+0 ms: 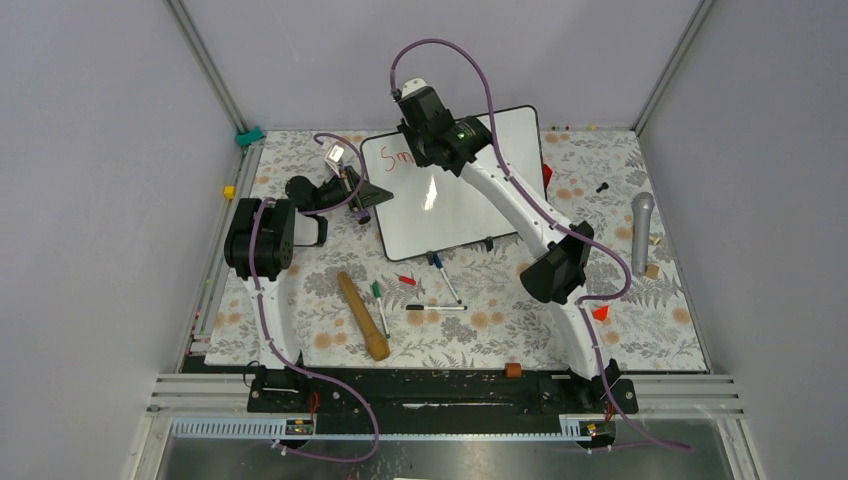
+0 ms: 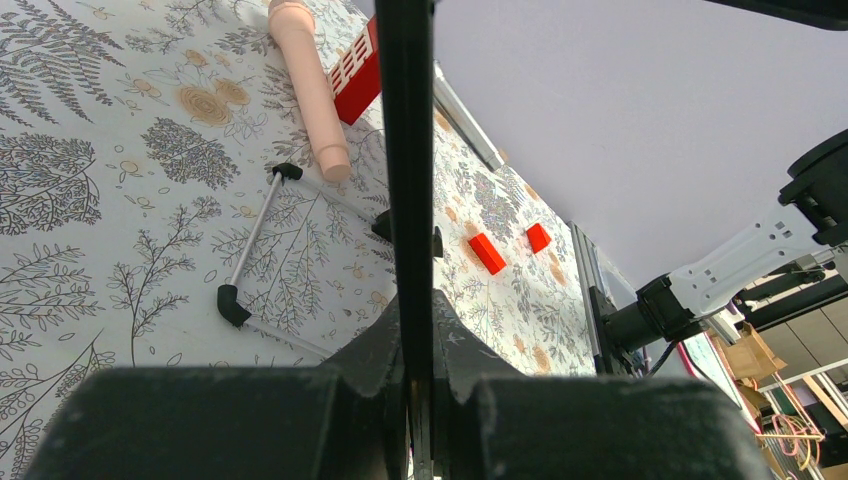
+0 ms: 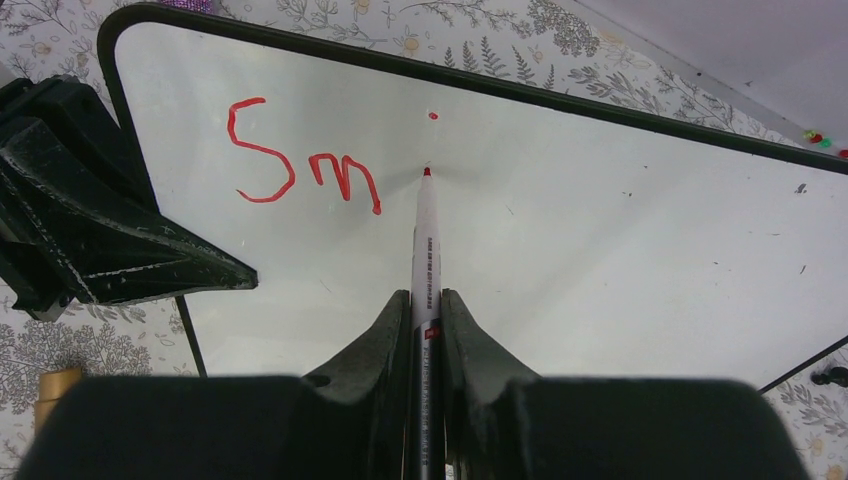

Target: Write a sentence on the whiteboard

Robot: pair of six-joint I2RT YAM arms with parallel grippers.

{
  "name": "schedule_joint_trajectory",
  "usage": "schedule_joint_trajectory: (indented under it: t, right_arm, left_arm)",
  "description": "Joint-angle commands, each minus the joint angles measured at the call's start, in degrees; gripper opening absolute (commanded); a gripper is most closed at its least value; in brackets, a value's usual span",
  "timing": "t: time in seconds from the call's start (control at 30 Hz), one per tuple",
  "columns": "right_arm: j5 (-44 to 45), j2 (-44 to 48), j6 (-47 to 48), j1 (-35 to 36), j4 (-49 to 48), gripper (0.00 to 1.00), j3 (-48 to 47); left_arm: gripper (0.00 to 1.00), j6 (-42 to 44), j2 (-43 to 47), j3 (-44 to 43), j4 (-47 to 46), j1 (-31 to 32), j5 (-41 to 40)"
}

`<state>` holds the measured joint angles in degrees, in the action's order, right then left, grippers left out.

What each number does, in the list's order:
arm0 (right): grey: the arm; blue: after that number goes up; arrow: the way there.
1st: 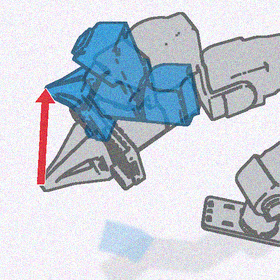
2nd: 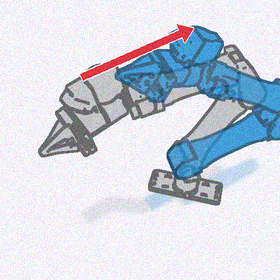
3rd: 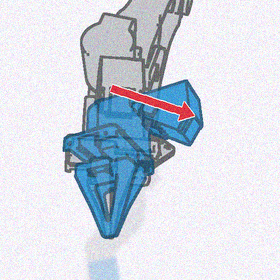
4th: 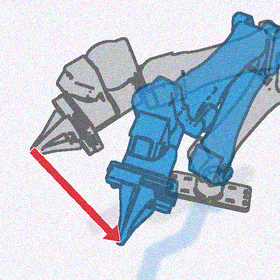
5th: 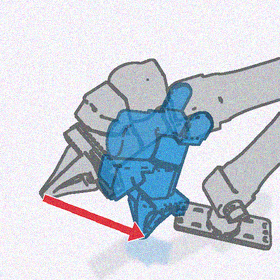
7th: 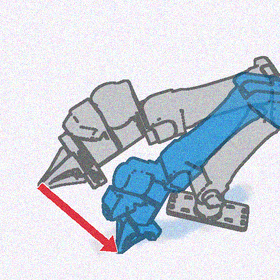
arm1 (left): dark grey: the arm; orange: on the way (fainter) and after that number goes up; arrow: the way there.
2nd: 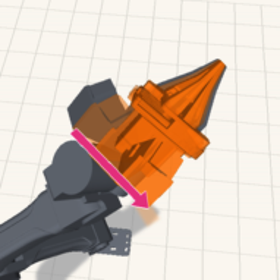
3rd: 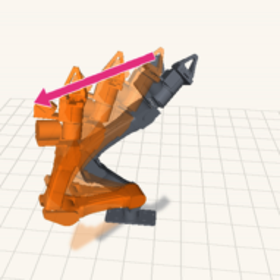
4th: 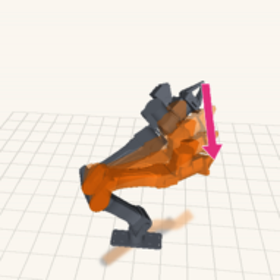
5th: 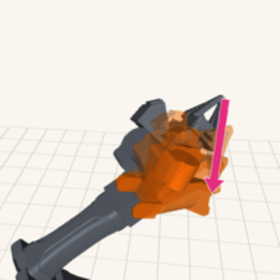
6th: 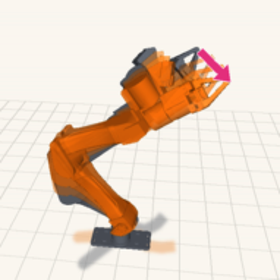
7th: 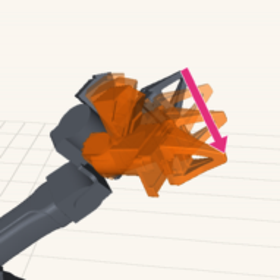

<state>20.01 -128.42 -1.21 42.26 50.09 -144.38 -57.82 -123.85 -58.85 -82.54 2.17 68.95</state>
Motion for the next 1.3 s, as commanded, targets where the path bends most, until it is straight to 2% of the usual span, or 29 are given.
schedule_joint_trajectory:
  t: [0.0,0.7,1.03,1.27]
  right_arm:
    - [0.29,-0.28,-0.43,-0.5,-0.3,0.0,-2.02]
    - [-0.85,1.47,-2.3,-0.43,3.47,0.0,4.48]
    - [-2.21,2.14,-1.19,-0.45,4.39,0.0,-3.01]
    - [-1.92,2.57,-0.76,-0.48,3.0,0.0,-4.37]
  left_arm:
    - [0.0,3.45,1.16,1.19,-2.0,0.73,4.89]
    - [0.0,3.54,1.27,1.28,-2.01,0.73,4.8]
    - [0.0,3.42,1.3,1.32,-2.01,0.72,4.82]
    - [0.0,3.4,1.23,1.19,-2.01,0.72,4.88]
